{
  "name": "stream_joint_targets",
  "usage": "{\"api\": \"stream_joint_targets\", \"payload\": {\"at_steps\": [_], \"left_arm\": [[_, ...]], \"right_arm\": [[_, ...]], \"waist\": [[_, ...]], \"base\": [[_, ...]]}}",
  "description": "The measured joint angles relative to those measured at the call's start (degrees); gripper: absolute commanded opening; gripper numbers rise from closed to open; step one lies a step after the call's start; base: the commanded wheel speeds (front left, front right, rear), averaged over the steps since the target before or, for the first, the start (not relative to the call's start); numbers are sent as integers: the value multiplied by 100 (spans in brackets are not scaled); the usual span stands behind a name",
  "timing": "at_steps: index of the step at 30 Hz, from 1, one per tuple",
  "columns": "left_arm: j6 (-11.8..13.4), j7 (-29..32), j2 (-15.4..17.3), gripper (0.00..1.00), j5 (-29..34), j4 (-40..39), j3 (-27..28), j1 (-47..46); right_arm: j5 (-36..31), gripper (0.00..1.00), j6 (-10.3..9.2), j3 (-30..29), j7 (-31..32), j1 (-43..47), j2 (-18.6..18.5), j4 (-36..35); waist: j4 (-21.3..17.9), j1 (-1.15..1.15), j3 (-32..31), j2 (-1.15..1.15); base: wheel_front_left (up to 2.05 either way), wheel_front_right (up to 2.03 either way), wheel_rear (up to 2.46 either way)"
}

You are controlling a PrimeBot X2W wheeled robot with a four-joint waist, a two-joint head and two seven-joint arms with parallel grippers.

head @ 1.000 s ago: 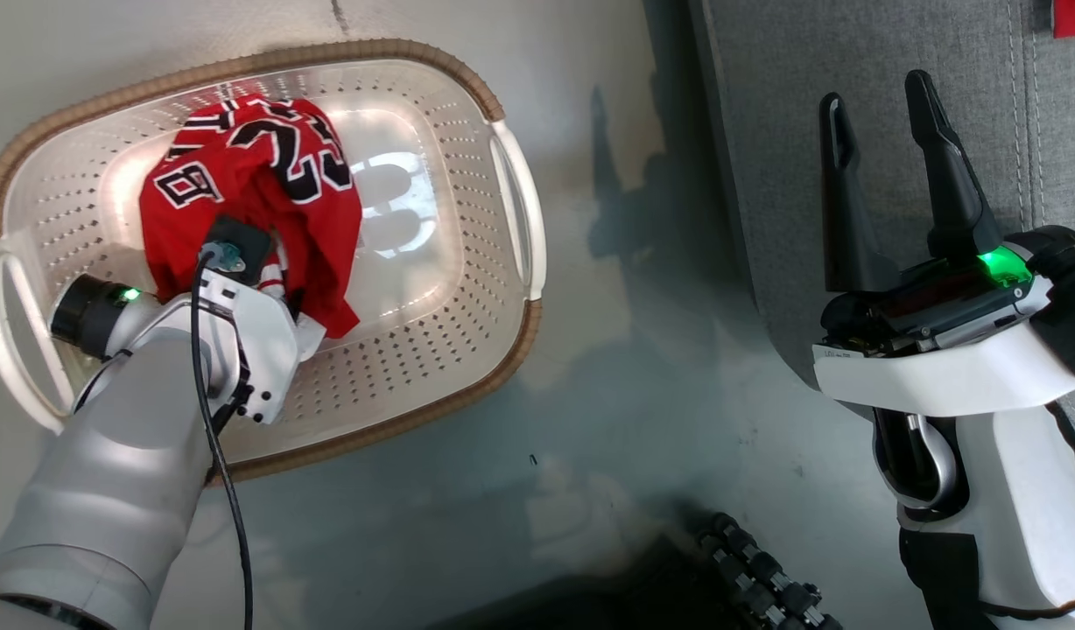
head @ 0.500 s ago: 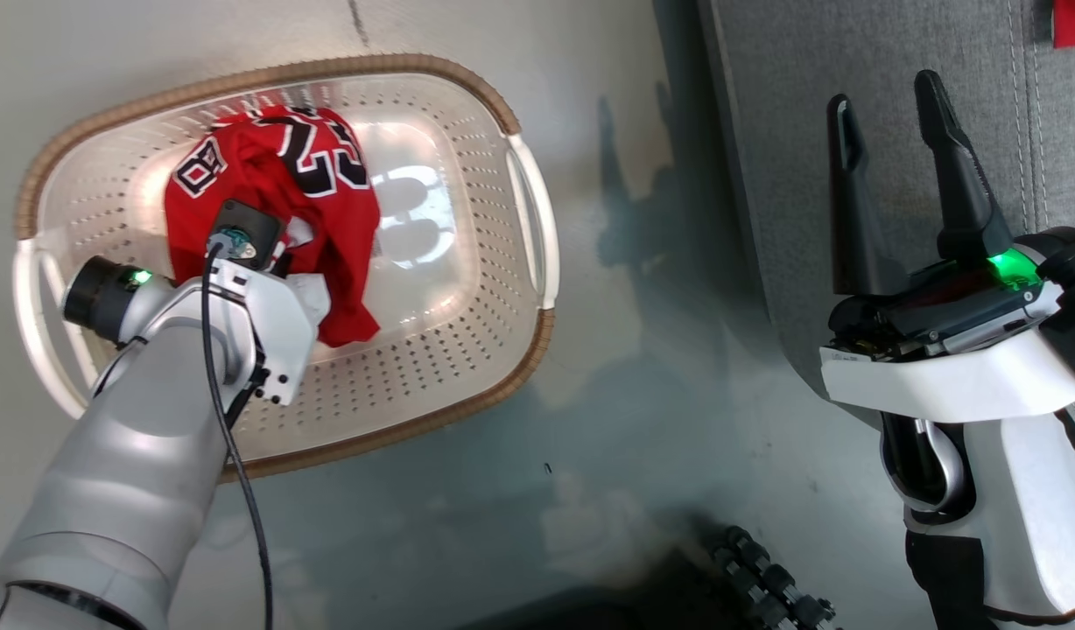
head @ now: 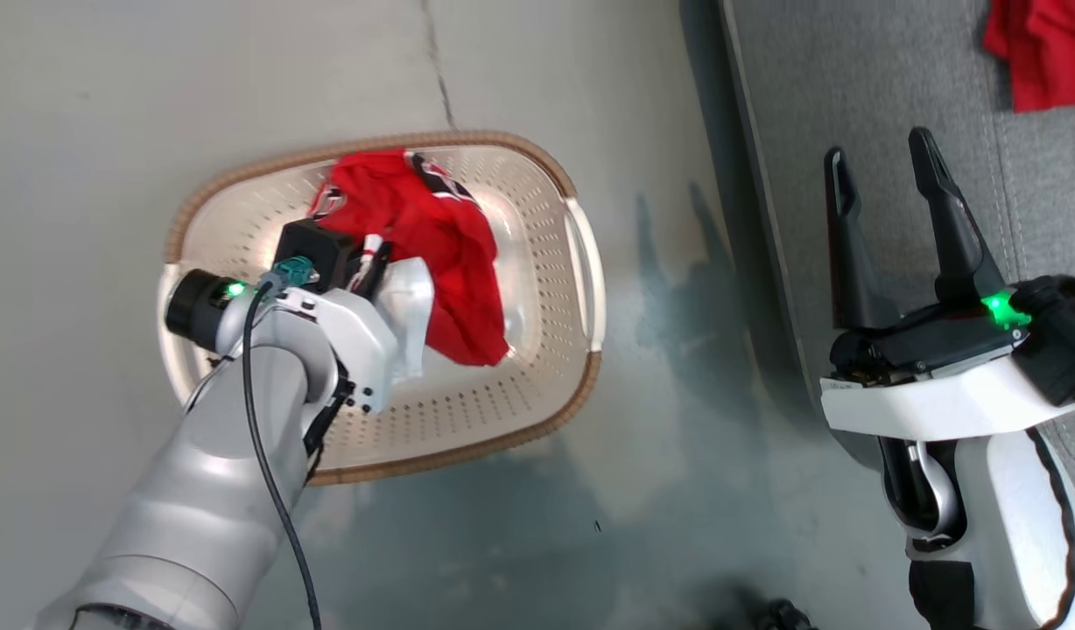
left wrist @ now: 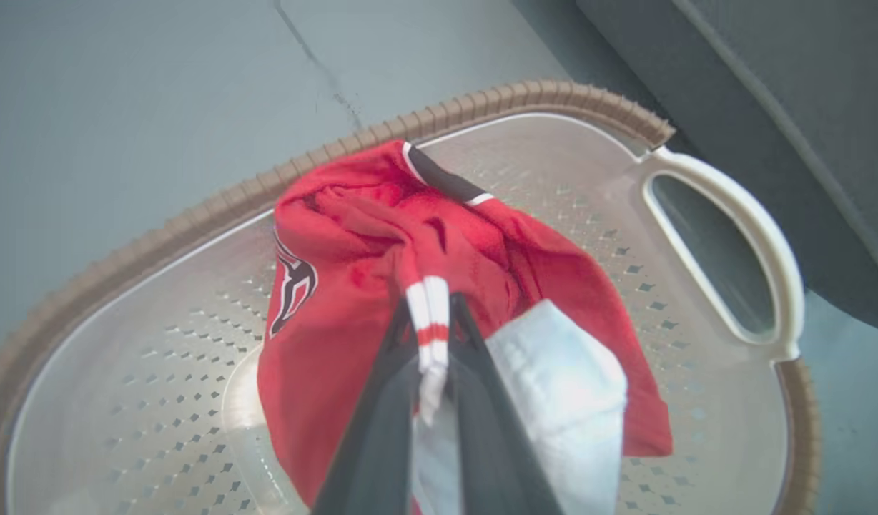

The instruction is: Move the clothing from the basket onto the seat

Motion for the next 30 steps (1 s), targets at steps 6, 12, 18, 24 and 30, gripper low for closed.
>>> {"api": "stream_joint_targets", "payload": {"at_steps": [6, 12, 18, 24, 30], "left_arm": [[-18, -52, 45, 0, -152, -890, 222, 367], [82, -65, 345, 0, -149, -2383, 645, 1063], [189, -66, 577, 0, -60, -3679, 994, 1802], [339, -66, 712, 0, -8, -4619, 1196, 2395], [449, -67, 799, 0, -60, -5336, 1300, 2807]], "right_arm": [[-118, 100, -1, -15, 11, 164, 4, 183], [-208, 100, -1, -76, 166, 327, 4, 265], [-248, 100, -1, -167, 285, 508, 5, 344], [-276, 100, 0, -222, 397, 747, 4, 412], [-299, 100, -1, -240, 515, 989, 3, 422]], "waist": [[257, 0, -537, 0], [494, 0, -1066, 0], [701, 0, -1542, 0], [849, 0, -2026, 0], [929, 0, -2524, 0]], "base": [[0, 0, 0], [0, 0, 0], [0, 0, 0], [0, 0, 0], [0, 0, 0]]}}
